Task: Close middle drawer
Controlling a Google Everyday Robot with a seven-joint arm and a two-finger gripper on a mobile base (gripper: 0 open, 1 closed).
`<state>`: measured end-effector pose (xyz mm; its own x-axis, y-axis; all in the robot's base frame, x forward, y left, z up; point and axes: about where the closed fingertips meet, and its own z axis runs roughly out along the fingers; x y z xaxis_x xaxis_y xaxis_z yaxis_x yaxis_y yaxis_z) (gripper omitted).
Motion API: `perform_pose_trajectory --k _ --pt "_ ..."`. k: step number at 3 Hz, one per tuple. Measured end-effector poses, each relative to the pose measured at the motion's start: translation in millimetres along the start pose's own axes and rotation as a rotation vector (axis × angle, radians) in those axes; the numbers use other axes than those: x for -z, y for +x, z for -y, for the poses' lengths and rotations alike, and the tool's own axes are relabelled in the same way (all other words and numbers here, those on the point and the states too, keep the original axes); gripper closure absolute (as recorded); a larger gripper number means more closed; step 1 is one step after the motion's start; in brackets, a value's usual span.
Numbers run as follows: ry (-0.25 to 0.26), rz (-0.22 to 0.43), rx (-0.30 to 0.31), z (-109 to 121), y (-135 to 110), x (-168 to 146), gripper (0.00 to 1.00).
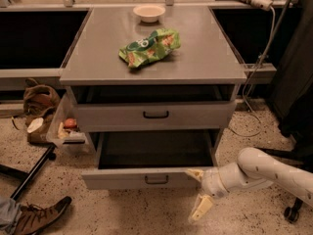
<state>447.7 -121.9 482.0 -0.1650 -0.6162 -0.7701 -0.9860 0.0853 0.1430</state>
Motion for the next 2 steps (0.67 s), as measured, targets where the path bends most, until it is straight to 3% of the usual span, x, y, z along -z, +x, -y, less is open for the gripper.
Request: perform_pose_trajectory --k 1,2 --pt "-0.03 0.003 -0.029 -1.3 12.2 -16.7 0.0" --pt "-0.092 0.02 -0.037 5.6 21.6 -49.1 0.0"
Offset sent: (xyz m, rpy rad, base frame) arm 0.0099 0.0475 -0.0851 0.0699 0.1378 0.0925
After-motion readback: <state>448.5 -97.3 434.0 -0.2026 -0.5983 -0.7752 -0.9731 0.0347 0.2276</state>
